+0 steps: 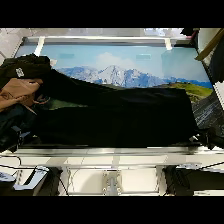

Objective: Fold the clothes and pants, and hang the long-sleeved shirts on hangers.

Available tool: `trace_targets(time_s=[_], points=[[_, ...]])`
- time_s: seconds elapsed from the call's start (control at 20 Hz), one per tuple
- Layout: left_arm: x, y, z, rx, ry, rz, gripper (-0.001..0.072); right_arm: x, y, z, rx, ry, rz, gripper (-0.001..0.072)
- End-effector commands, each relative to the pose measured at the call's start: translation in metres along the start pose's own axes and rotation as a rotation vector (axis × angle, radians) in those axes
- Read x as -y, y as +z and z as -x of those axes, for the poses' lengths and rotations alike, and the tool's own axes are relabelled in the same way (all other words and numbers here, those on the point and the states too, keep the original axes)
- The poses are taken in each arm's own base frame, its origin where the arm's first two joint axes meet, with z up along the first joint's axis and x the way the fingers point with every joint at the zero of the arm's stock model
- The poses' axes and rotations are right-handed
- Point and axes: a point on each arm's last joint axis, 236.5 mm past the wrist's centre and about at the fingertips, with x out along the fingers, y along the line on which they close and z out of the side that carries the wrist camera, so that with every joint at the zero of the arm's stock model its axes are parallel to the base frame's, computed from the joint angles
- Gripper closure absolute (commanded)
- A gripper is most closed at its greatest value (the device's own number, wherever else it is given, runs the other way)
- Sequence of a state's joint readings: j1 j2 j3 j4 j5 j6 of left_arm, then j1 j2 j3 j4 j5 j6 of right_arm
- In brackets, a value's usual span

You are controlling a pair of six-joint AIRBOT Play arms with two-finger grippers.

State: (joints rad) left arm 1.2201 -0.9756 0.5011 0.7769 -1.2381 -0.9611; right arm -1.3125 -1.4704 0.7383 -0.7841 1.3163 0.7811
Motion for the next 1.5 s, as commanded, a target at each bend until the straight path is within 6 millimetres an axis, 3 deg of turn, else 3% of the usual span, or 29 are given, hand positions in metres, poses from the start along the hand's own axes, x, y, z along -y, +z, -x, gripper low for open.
trace_targets(time_s=[0.0,0.15,0.25,0.35,0.55,0.6,0.7,0.85,1.0,1.15,1.3,1.35,1.45], points=[[0.0,0.0,0.0,0.001,0.002,-0.014,0.07,-0.007,0.006,-0.008,0.059,0.047,0.0,0.0262],[-0.001,-0.001,0.0,-0.003,0.007,-0.019,0.07,-0.011,0.008,-0.009,0.067,0.063,-0.004,0.0267],[-0.001,-0.001,0.0,-0.003,0.007,-0.023,0.07,-0.011,0.008,-0.009,0.067,0.064,-0.005,0.0331],[-0.002,-0.001,0.0,-0.002,0.007,-0.023,0.07,-0.01,0.009,-0.009,0.069,0.061,-0.004,0.0339],[-0.001,-0.001,0.0,-0.002,0.004,-0.022,0.07,-0.021,0.006,-0.007,0.06,0.103,0.035,0.0679],[0.002,0.001,0.002,0.004,-0.001,-0.025,0.0701,-0.033,0.007,-0.003,0.06,0.147,0.048,0.0684],[0.01,0.01,0.012,0.04,0.008,-0.068,0.0701,-0.056,0.006,0.016,0.056,0.204,0.093,0.0684],[0.032,0.036,0.045,0.161,0.042,-0.133,0.0701,-0.079,0.016,0.06,0.125,0.181,0.136,0.0684],[0.066,0.058,0.085,0.302,0.064,-0.17,0.0703,-0.108,0.028,0.105,0.239,0.098,0.209,0.0685],[0.117,0.064,0.1,0.344,0.038,-0.307,0.0705,-0.151,0.034,0.119,0.29,0.043,0.313,0.0685],[0.183,0.087,0.085,0.434,-0.038,-0.423,0.0706,-0.17,0.053,0.102,0.328,-0.011,0.332,0.0685],[0.209,0.097,0.075,0.475,-0.07,-0.468,0.0706,-0.166,0.058,0.093,0.322,-0.049,0.301,0.0685],[0.254,0.112,0.037,0.493,-0.085,-0.551,0.0706,-0.152,0.062,0.072,0.282,-0.129,0.259,0.0685]])
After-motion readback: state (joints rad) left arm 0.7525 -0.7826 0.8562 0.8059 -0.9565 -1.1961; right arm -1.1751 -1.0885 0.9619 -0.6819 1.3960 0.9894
